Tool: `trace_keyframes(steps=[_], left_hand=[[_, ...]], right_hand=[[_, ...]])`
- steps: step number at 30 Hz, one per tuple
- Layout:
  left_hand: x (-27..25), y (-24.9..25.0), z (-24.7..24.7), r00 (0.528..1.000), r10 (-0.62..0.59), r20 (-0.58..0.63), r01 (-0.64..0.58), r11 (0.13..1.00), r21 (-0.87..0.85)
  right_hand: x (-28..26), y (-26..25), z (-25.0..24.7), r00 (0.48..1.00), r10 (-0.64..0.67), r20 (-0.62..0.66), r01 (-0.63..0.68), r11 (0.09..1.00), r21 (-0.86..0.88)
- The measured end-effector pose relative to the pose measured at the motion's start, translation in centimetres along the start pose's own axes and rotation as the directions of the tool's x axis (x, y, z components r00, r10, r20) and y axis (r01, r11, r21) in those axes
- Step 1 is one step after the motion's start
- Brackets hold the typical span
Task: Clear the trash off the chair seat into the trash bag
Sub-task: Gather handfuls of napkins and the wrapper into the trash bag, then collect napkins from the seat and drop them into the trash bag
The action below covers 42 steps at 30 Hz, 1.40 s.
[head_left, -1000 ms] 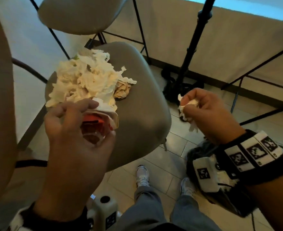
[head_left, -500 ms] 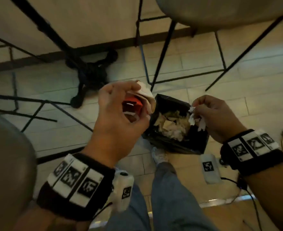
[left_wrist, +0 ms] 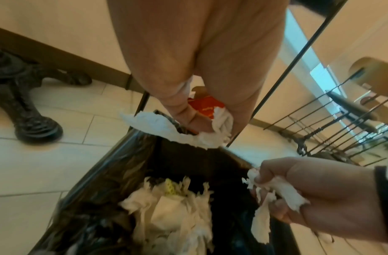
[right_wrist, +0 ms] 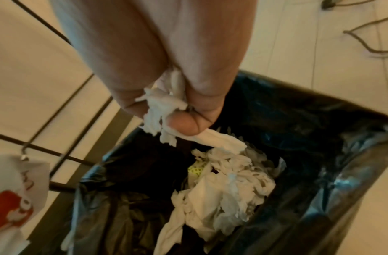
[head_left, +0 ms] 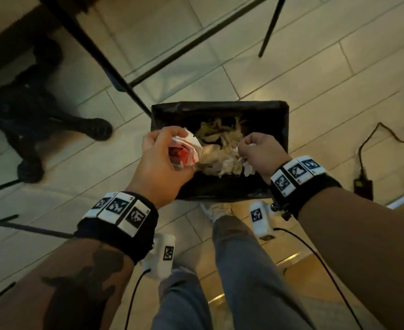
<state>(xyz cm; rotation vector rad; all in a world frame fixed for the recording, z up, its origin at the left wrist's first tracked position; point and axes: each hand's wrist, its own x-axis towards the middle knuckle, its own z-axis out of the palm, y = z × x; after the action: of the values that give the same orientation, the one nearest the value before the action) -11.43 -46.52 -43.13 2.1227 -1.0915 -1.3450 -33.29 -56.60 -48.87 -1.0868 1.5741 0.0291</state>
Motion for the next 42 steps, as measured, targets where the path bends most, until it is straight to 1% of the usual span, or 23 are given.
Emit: trace_keyframes(steps=[3,6,8,9,11,12,13,14,17,20,21,22,23,24,25,26,29,31,34,36,39,40,42], left_hand=[[2.1,-3.0,2.5,1.000,-0.015,0.012,0.014,0.999,0.036],[4.0,-5.8,4.5,0.997,-0.072,0.032,0.070,0.995,0.072],[5.0,-7.4,5.5,0.991,-0.120,0.063,0.118,0.992,0.038],[5.3,-8.0,5.8,0.985,-0.147,0.093,0.146,0.989,0.009],[5.3,-8.6,6.3,0.963,-0.201,0.179,0.202,0.979,0.016],[5.0,-8.6,6.2,0.950,-0.221,0.221,0.216,0.975,0.046],[4.5,-8.2,5.9,0.941,-0.224,0.254,0.217,0.975,0.055],[4.0,-7.9,5.5,0.937,-0.214,0.274,0.214,0.976,0.033],[2.3,-6.7,3.7,0.936,-0.213,0.279,0.243,0.967,-0.080],[-0.4,-4.6,1.0,0.940,-0.248,0.235,0.282,0.951,-0.128],[-1.7,-3.7,-0.2,0.946,-0.254,0.203,0.283,0.950,-0.131],[-3.1,-2.8,-1.5,0.951,-0.261,0.165,0.285,0.948,-0.141],[-4.6,-1.9,-2.9,0.955,-0.265,0.133,0.285,0.946,-0.158],[-6.3,-0.8,-4.4,0.957,-0.268,0.110,0.284,0.942,-0.178],[-8.1,0.2,-5.8,0.959,-0.267,0.093,0.281,0.939,-0.197],[-10.0,1.1,-7.3,0.962,-0.261,0.082,0.273,0.936,-0.222],[-16.3,3.4,-11.6,0.974,-0.220,0.053,0.225,0.914,-0.337],[-21.1,4.4,-14.7,0.982,-0.186,0.005,0.176,0.917,-0.357],[-29.3,5.2,-19.4,0.982,-0.151,-0.111,0.108,0.940,-0.323],[-35.1,5.0,-22.3,0.968,-0.137,-0.212,0.056,0.935,-0.349],[-43.1,3.7,-25.5,0.918,-0.122,-0.376,-0.023,0.933,-0.360],[-45.5,3.0,-26.3,0.895,-0.128,-0.428,-0.040,0.931,-0.363],[-49.9,1.6,-27.4,0.835,-0.168,-0.524,-0.052,0.923,-0.380]], right_hand=[[3.5,2.6,1.2,0.998,0.066,0.020,-0.066,0.998,-0.020],[6.5,5.0,2.4,0.990,0.139,0.012,-0.138,0.990,-0.038],[8.2,6.0,3.2,0.975,0.224,-0.017,-0.224,0.974,-0.043],[8.5,5.9,3.7,0.960,0.280,0.015,-0.279,0.960,-0.012],[8.9,6.1,4.5,0.924,0.368,0.103,-0.382,0.904,0.193],[8.8,6.1,4.7,0.911,0.397,0.113,-0.412,0.859,0.306],[8.3,5.7,4.8,0.904,0.411,0.119,-0.425,0.828,0.365],[7.6,5.1,4.6,0.902,0.409,0.136,-0.430,0.829,0.358],[6.0,4.7,3.7,0.923,0.357,0.146,-0.378,0.913,0.156],[3.5,3.2,3.0,0.906,0.362,0.219,-0.392,0.913,0.113],[2.1,2.4,2.8,0.903,0.367,0.222,-0.386,0.921,0.048],[0.9,1.9,2.6,0.915,0.349,0.200,-0.343,0.937,-0.067],[-0.4,1.3,2.4,0.937,0.296,0.187,-0.254,0.942,-0.219],[-1.6,0.8,2.3,0.959,0.212,0.185,-0.130,0.917,-0.378],[-2.8,0.5,2.1,0.971,0.141,0.191,-0.020,0.850,-0.526],[-4.0,-0.2,2.0,0.970,0.105,0.220,0.057,0.781,-0.622],[-8.3,-3.2,2.1,0.923,0.119,0.367,0.230,0.596,-0.770],[-12.0,-6.7,3.3,0.889,0.115,0.443,0.319,0.539,-0.780],[-17.9,-12.3,7.0,0.866,0.018,0.500,0.431,0.481,-0.763],[-22.4,-15.7,10.3,0.824,-0.047,0.564,0.526,0.433,-0.732],[-30.1,-21.3,15.9,0.743,-0.174,0.646,0.652,0.408,-0.640],[-33.3,-23.3,17.8,0.701,-0.214,0.680,0.697,0.406,-0.591],[-39.0,-26.7,21.6,0.608,-0.237,0.758,0.777,0.373,-0.507]])
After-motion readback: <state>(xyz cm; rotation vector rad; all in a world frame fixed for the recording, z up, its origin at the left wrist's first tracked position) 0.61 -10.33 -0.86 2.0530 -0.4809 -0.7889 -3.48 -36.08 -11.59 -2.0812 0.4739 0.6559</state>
